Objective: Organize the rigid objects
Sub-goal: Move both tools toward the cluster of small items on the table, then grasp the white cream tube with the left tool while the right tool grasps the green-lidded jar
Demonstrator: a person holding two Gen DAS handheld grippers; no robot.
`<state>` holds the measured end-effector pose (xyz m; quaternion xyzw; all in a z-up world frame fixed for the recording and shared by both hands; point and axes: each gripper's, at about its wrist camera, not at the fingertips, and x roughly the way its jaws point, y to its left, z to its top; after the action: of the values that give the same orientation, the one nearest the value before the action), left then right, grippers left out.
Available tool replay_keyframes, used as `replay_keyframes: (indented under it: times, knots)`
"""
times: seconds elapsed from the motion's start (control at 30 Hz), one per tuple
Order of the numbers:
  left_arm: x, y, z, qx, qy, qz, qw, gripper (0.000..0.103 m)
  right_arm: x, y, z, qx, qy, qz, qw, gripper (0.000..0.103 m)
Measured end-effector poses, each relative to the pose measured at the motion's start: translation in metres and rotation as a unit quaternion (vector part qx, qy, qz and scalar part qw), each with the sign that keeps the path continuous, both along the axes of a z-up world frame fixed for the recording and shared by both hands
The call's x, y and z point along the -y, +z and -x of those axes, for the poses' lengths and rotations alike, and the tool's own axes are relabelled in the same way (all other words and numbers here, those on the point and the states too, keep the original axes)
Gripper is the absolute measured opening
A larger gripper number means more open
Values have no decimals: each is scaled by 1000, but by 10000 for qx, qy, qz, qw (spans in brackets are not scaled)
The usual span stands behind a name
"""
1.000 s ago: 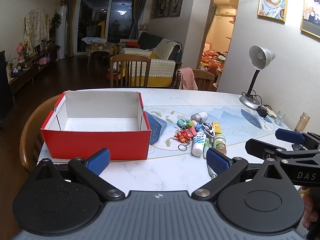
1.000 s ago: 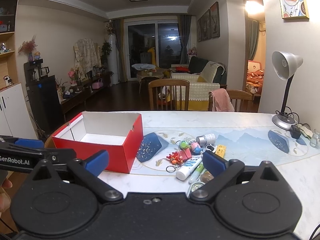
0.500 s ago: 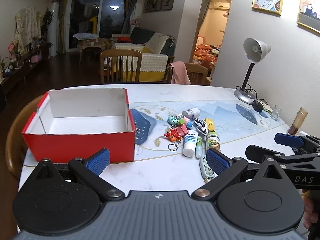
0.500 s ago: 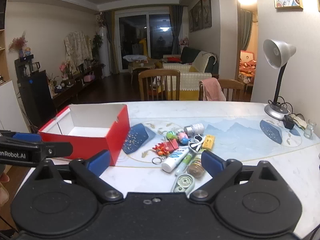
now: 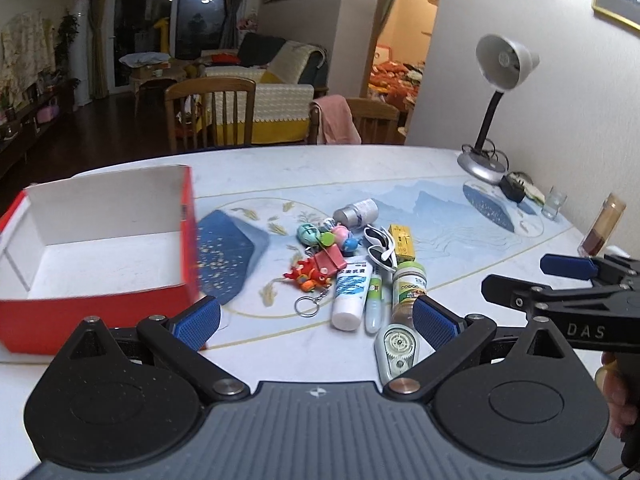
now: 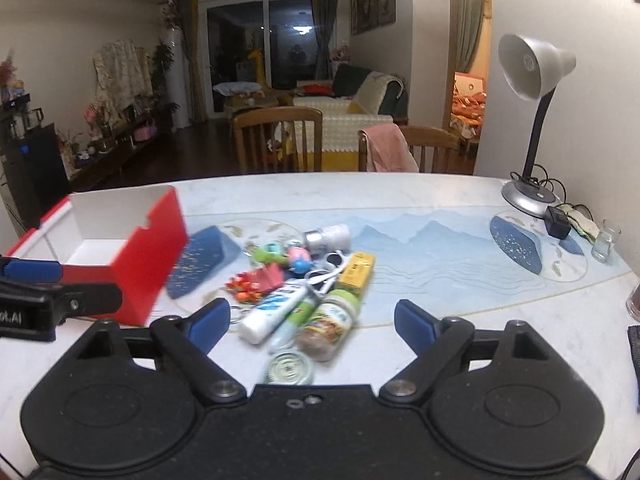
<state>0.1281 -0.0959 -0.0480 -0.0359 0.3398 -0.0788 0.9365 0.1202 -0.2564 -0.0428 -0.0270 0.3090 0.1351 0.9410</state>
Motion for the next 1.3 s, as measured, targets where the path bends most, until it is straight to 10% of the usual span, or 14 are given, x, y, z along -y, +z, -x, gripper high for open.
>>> replay_keyframes:
  times: [0.77, 1.3]
  knots:
    - [50, -89, -117, -898, -191, -489, 9946, 102, 17, -73, -124, -1335, 160, -114, 9909, 69]
    - [61, -111, -143, -1329, -365, -330, 9899, 62, 7, -100, -156, -2064, 166, -297, 9779, 58]
